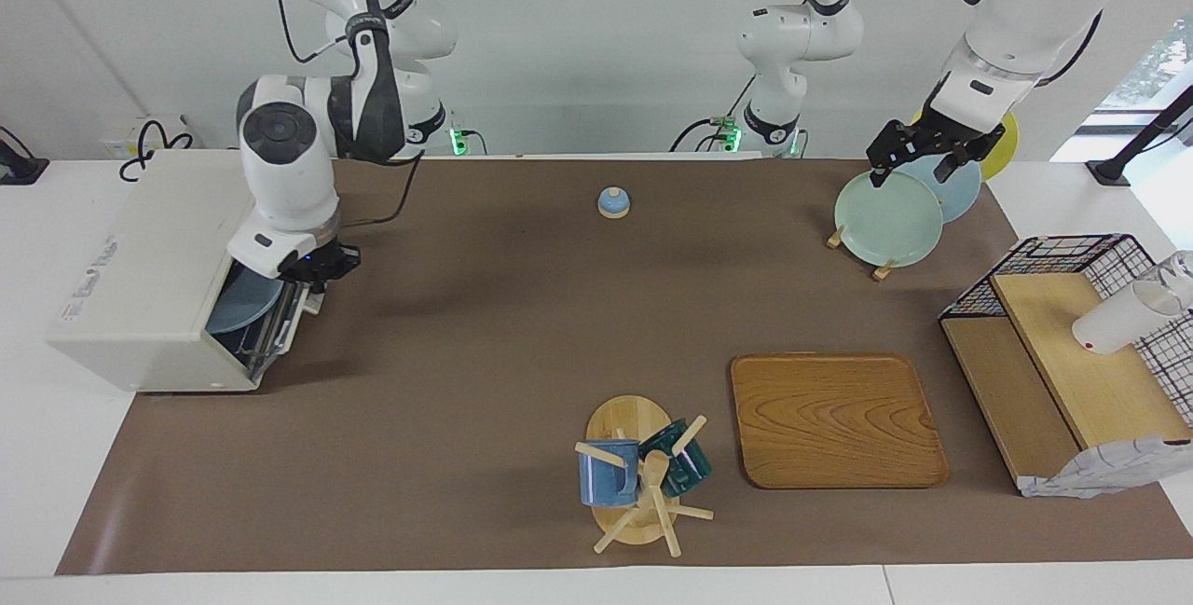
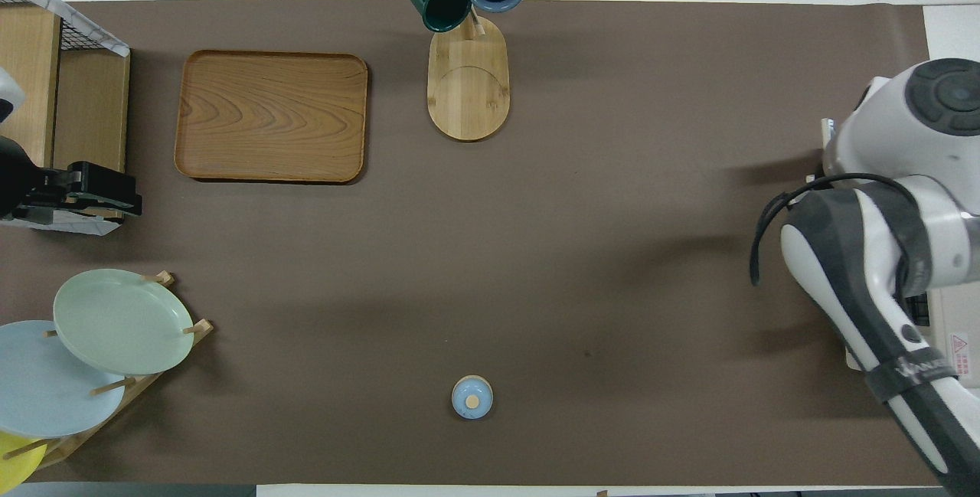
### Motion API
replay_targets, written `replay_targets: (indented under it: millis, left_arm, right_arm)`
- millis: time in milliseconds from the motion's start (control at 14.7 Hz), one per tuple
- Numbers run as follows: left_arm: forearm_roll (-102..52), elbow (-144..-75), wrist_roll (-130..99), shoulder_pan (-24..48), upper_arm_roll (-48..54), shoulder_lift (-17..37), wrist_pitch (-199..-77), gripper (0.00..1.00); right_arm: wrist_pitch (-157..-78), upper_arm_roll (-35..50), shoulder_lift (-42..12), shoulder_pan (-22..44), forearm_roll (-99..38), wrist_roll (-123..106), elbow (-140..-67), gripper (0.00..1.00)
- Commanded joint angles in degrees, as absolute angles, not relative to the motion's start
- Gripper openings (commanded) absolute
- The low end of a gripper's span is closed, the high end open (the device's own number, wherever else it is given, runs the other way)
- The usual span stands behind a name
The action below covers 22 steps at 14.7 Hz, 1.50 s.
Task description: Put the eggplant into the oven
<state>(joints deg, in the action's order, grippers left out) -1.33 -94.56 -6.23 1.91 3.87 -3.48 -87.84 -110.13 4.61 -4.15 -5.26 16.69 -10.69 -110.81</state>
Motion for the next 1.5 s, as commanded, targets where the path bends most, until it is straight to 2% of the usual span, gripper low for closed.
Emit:
replay_targets:
  millis: [0,273,341,477,545,614,886,1159,1295,1432]
  left_arm:
    - [-1.14,-95.45,-6.24,1.23,4.31,-4.31,-87.98,1.0]
    - [-1.14,-95.45,-6.24,1.23,4.31,-4.31,-87.98,1.0]
    - [-1.14,-95.45,-6.24,1.23,4.31,-4.31,-87.98,1.0]
    - [-1.14,-95.45,-6.24,1.23,4.31,-4.31,-87.98,1.0]
    - [-1.14,-95.45,-6.24,1.23,4.31,-4.31,-87.89,1.0]
    - [-1.14,-95.45,-6.24,1.23,4.31,-4.31,-87.98,1.0]
    - [-1.14,-95.45,-6.24,1.23,4.31,-4.31,-87.98,1.0]
    - [-1.14,-95.45,-6.24,1.23,4.31,-4.31,-87.98,1.0]
    - [-1.14,-95.45,-6.24,1.23,4.31,-4.31,-87.89,1.0]
    - [-1.14,-95.45,-6.24,1.23,4.31,-4.31,-87.98,1.0]
  right_arm:
    - [-112.68,3.6,-6.68,-11.07,17.32,-17.66,-111.09,0.0]
    - [-110.31,3.52,-5.28,-12.74,15.57,-20.39,-110.48,0.0]
    - [-107.78,3.43,-4.84,-12.66,11.82,-20.48,-108.39,0.05]
    - [-100.76,3.69,-5.01,-11.96,8.01,-20.04,-101.73,0.36]
    - [-98.2,4.04,-5.1,-11.69,7.91,-19.87,-98.64,0.71]
    - [-96.69,4.13,-4.84,-11.78,7.39,-19.78,-96.53,1.0]
    - [-88.96,4.57,-2.47,-11.52,3.35,-14.45,-90.1,1.0]
    - [-87.63,6.5,-2.63,-10.55,1.76,-5.28,-88.16,1.0]
    - [-86.4,3.89,-2.11,-5.05,1.58,-4.49,-88.15,1.0]
    - [-87.62,-3.31,-1.58,1.2,1.06,-3.78,-88.68,1.0]
